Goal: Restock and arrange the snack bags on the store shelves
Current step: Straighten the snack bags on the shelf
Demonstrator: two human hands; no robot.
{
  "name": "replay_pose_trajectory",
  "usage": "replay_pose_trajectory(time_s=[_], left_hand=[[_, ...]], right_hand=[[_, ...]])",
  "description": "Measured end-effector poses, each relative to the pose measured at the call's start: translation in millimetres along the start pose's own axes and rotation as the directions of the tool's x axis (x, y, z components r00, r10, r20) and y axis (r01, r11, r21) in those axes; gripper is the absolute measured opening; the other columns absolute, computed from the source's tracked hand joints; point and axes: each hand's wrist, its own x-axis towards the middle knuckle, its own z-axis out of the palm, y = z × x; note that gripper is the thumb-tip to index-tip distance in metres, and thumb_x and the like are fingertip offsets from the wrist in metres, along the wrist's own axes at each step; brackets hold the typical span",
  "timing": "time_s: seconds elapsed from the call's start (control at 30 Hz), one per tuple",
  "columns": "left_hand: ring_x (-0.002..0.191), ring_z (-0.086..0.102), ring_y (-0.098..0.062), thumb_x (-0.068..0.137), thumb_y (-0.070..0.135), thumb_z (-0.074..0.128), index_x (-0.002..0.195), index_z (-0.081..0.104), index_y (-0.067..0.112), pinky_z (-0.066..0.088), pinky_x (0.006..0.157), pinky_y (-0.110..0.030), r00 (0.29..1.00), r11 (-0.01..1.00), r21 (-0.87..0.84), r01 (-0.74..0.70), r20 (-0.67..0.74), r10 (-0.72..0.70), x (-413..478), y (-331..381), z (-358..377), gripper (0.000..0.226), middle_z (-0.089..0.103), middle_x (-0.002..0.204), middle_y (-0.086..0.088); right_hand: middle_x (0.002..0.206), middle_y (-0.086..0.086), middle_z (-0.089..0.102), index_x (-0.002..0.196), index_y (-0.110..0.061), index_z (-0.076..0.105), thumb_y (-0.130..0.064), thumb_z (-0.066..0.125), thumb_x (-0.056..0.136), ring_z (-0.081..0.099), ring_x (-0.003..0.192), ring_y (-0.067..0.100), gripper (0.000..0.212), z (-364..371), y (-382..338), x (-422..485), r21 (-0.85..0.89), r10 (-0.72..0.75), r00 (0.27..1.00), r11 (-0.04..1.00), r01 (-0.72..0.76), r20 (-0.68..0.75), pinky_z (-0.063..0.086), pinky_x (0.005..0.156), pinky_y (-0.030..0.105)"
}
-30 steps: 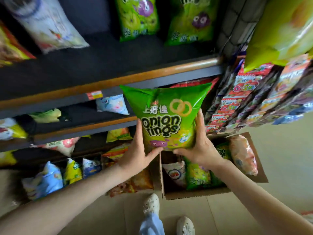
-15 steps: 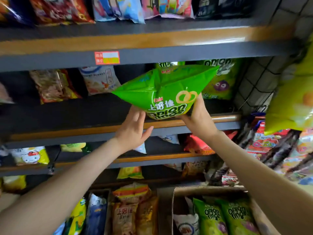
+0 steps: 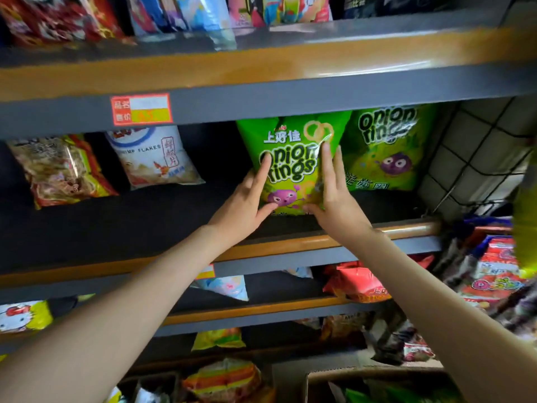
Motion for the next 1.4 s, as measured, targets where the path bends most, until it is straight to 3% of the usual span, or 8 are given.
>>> replay_pose_trajectory(time_s=[0.27,0.5,0.77,0.83,0.97,1.07,1.23,1.4], left_hand=[[0.134,0.036,-0.038,0.094,0.024,0.057,0.142,-0.012,0.038,0.035,0.106,-0.047,0.994,0.994,0.037,0.106,-0.044,-0.104,32.3,-14.2,11.8,0.085,0.028,0.148,-0.022],[0.139,0.015,-0.048,0.086,0.016,0.056,0.152,0.015,0.019,0.020,0.115,-0.053,0.948,0.972,0.172,0.162,-0.301,-0.105,-13.5,42.9,43.5,0.077,0.006,0.153,-0.032],[0.140,0.020,-0.034,0.088,0.010,0.053,0.145,0.031,0.006,0.016,0.117,-0.038,0.995,0.993,-0.071,-0.095,-0.001,0.095,-148.8,129.3,151.6,0.061,0.021,0.152,-0.020],[0.137,0.027,-0.029,0.087,0.014,0.050,0.142,0.034,0.009,0.021,0.115,-0.036,0.973,0.982,-0.147,-0.117,0.183,0.144,-196.3,139.9,191.2,0.058,0.029,0.149,-0.015],[0.129,0.039,-0.027,0.085,0.020,0.050,0.141,0.042,0.016,0.039,0.105,-0.042,0.817,0.994,-0.109,0.020,0.575,0.047,-270.3,141.0,265.9,0.057,0.043,0.143,-0.013],[0.144,0.015,-0.025,0.098,0.021,0.040,0.152,0.016,0.022,0.013,0.117,-0.033,0.595,0.996,0.061,0.063,0.799,-0.087,-297.4,128.9,302.8,0.059,0.012,0.159,-0.006],[0.145,0.006,-0.025,0.100,0.026,0.037,0.153,-0.001,0.026,0.005,0.117,-0.037,0.464,0.964,0.264,0.007,0.854,-0.237,-320.7,100.7,343.9,0.065,-0.002,0.160,-0.005],[0.144,0.015,-0.024,0.101,0.034,0.035,0.152,-0.006,0.026,0.013,0.117,-0.040,0.494,0.945,0.324,-0.038,0.828,-0.264,-327.5,98.7,360.3,0.066,0.002,0.160,-0.004]], right_hand=[[0.159,0.015,-0.008,0.132,-0.054,-0.030,-0.018,0.066,0.088,0.031,0.138,0.039,0.111,7.2,17.7,43.9,-0.217,0.111,0.990,0.972,-0.089,0.089,0.041,0.103,0.049],[0.158,0.016,0.015,0.153,-0.025,0.002,-0.011,0.054,0.087,0.014,0.145,0.033,0.085,-4.9,0.8,-15.3,-0.210,0.040,0.994,0.976,-0.060,-0.102,0.024,0.115,0.051],[0.128,0.018,0.050,0.136,0.005,0.040,0.004,0.052,0.085,0.043,0.116,0.029,0.053,-0.9,37.3,-253.0,-0.184,0.234,0.953,0.945,-0.269,-0.192,0.031,0.102,0.034],[0.123,0.021,0.053,0.137,0.005,0.040,-0.001,0.057,0.083,0.046,0.112,0.033,0.057,17.9,64.8,-326.3,-0.239,0.471,0.879,0.847,-0.474,-0.077,0.033,0.100,0.036],[0.128,0.019,0.050,0.145,0.002,0.028,-0.021,0.066,0.085,0.048,0.115,0.038,0.074,53.4,104.9,-442.2,-0.413,0.836,0.529,0.538,-0.734,0.149,0.037,0.099,0.043],[0.144,0.012,0.035,0.151,-0.007,0.010,-0.039,0.060,0.089,0.037,0.129,0.031,0.086,80.7,127.2,-486.3,-0.524,0.912,0.326,0.409,-0.747,0.248,0.033,0.105,0.038],[0.156,0.016,0.011,0.152,-0.018,-0.002,-0.055,0.062,0.082,0.018,0.141,0.036,0.102,130.8,172.6,-512.2,-0.593,0.928,0.182,0.349,-0.726,0.324,0.025,0.111,0.045],[0.157,0.017,-0.007,0.148,-0.029,-0.017,-0.070,0.066,0.069,0.007,0.143,0.039,0.122,159.3,208.7,-518.3,-0.569,0.973,0.102,0.205,-0.796,0.208,0.023,0.108,0.055]])
